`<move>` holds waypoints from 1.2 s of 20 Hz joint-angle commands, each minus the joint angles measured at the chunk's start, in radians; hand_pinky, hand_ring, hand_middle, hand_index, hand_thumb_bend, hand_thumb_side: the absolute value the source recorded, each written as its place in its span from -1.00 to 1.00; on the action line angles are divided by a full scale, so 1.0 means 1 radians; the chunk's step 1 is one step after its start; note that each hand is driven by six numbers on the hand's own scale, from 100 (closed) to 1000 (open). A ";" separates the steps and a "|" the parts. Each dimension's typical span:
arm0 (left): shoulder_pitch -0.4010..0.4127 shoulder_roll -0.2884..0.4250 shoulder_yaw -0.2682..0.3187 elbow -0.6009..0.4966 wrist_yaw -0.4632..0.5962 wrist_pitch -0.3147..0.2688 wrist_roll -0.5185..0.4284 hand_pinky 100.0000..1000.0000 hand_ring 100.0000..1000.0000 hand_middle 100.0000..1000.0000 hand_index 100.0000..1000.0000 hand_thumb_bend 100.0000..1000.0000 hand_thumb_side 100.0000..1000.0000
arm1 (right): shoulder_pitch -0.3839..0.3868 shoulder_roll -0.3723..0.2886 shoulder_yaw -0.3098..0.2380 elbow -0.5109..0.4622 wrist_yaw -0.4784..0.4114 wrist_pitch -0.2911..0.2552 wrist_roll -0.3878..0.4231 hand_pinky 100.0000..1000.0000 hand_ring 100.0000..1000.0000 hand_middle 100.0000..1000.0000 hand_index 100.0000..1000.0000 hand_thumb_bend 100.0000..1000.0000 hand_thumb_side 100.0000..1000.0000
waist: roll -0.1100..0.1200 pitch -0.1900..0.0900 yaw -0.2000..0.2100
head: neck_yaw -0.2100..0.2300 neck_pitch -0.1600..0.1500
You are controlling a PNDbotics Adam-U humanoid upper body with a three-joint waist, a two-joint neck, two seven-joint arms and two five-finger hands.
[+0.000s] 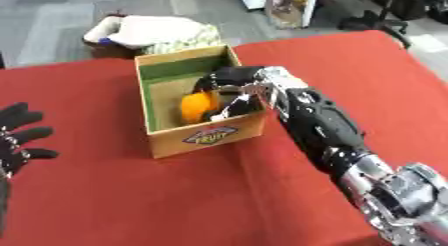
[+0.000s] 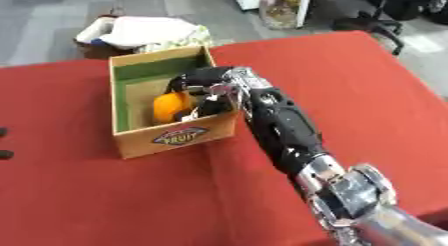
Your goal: Pick up objects on the table and place them in the box.
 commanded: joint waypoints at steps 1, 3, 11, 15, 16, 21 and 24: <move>-0.011 0.000 -0.002 -0.021 -0.001 0.000 -0.004 0.13 0.44 0.44 0.72 -0.96 1.00 | -0.028 -0.040 -0.018 -0.047 -0.069 0.017 0.033 0.77 0.84 0.75 0.86 -0.88 0.19 | -0.001 -0.015 -0.001 | 0.001 -0.008; -0.010 0.001 -0.002 -0.021 -0.001 0.000 -0.005 0.13 0.44 0.44 0.72 -0.96 1.00 | -0.030 -0.053 -0.027 -0.061 -0.112 0.030 0.046 0.76 0.84 0.75 0.87 -0.88 0.23 | -0.002 -0.016 -0.002 | 0.001 -0.007; -0.009 0.003 -0.001 -0.021 -0.003 0.000 -0.006 0.13 0.44 0.44 0.72 -0.96 1.00 | -0.042 -0.108 -0.055 -0.114 -0.287 0.078 0.093 0.74 0.86 0.75 0.88 -0.61 0.36 | -0.006 -0.017 -0.006 | 0.008 -0.010; -0.008 0.004 0.002 -0.021 -0.004 0.000 -0.004 0.13 0.44 0.44 0.72 -0.96 1.00 | -0.039 -0.144 -0.067 -0.156 -0.379 0.094 0.094 0.71 0.86 0.72 0.87 -0.66 0.24 | -0.007 -0.017 -0.009 | 0.014 -0.013; -0.008 0.005 0.002 -0.021 -0.005 0.000 -0.003 0.13 0.44 0.44 0.72 -0.96 1.00 | -0.036 -0.154 -0.071 -0.168 -0.405 0.098 0.088 0.68 0.85 0.69 0.86 -0.71 0.17 | -0.008 -0.016 -0.010 | 0.017 -0.014; -0.006 0.007 0.009 -0.021 -0.008 -0.001 0.004 0.13 0.44 0.44 0.72 -0.96 1.00 | 0.010 -0.233 -0.100 -0.242 -0.597 0.130 0.005 0.52 0.80 0.52 0.78 -0.94 -0.07 | -0.010 -0.013 -0.015 | 0.034 -0.018; -0.007 0.008 0.012 -0.021 -0.010 -0.002 0.009 0.13 0.44 0.44 0.72 -0.96 1.00 | 0.056 -0.282 -0.113 -0.285 -0.747 0.174 -0.047 0.36 0.74 0.40 0.73 -1.00 -0.13 | -0.012 -0.011 -0.017 | 0.045 -0.019</move>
